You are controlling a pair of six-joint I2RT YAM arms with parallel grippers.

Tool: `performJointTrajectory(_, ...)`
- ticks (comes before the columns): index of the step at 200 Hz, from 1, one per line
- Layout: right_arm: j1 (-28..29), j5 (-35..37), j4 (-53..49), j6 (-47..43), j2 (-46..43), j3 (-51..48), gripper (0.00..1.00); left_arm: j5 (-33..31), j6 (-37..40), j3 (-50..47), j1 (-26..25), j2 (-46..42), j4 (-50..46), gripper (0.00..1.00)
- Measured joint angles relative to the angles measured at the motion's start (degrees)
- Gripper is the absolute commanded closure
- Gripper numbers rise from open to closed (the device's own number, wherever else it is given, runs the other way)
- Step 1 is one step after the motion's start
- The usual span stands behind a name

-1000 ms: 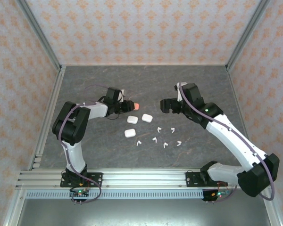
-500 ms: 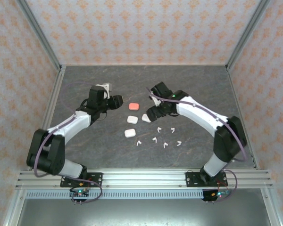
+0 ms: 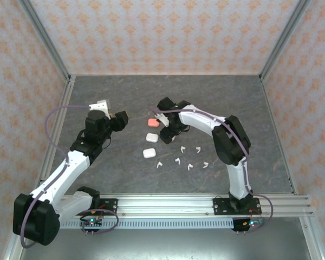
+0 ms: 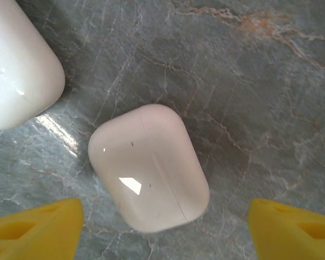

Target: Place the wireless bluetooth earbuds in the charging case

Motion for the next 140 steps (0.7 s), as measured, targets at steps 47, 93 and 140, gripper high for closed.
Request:
performJointTrajectory(47, 0.02, -1.09, -1.09, -2.05, 3.23, 2.34, 0.34, -1.16, 0.00, -0.31, 0.00, -0.22, -1.29, 0.31)
performJointTrajectory(93, 0.02, -2.34, -1.64, -2.71, 3.72, 2.34, 0.51, -1.16, 0.04, -0.31, 0.00, -0.22, -1.38, 0.31)
performJointTrajectory(140, 0.02, -2.49, -0.61, -2.67, 1.53, -0.09, 0.57, -0.87, 1.11, -0.22, 0.00, -0.22, -2.12, 0.31)
